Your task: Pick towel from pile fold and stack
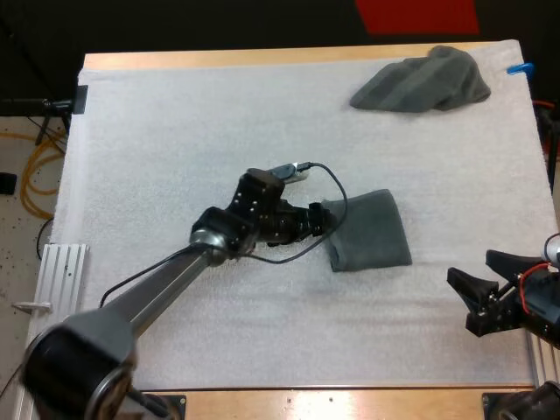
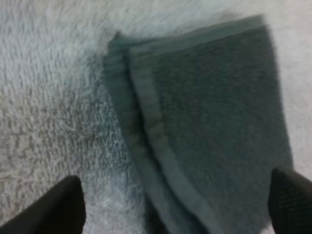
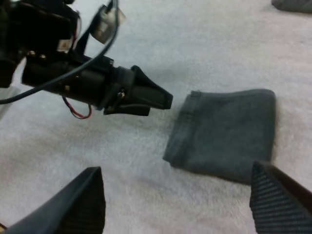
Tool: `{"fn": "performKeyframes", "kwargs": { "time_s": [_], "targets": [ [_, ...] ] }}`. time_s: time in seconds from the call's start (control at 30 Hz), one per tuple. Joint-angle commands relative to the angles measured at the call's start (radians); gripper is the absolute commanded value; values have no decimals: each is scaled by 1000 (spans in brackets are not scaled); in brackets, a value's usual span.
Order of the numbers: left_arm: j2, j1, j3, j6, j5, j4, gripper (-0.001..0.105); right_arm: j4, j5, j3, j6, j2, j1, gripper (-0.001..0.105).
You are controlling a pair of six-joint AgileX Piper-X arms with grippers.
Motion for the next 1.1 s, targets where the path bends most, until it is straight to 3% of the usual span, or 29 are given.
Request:
{"fn": "performKeyframes", "kwargs": {
  "time_s": [0.0, 0.17, 0.37, 0.6, 0.8, 0.9, 1.07],
  "targets": [
    [14, -3, -4, -29, 12, -30, 74, 12, 1, -2, -5, -2, 1, 62],
    [110, -3, -4, -104, 73, -93, 74, 34, -1, 0, -5, -2, 1, 62],
    [158, -22, -4, -123, 106, -95, 74, 52, -1, 0, -5, -2, 1, 62],
    [181, -94, -42, -154, 31, -83, 74, 55, -1, 2, -5, -2, 1, 62],
    [213, -125, -91, -166, 25, -65, 73, 61, -1, 2, -5, -2, 1, 62],
    [216, -125, -99, -165, 25, -54, 59, 61, -1, 2, -3, -2, 1, 62],
    [216, -125, -99, -138, 25, -70, 14, 61, -1, 2, -1, -2, 1, 62]
  ]
}}
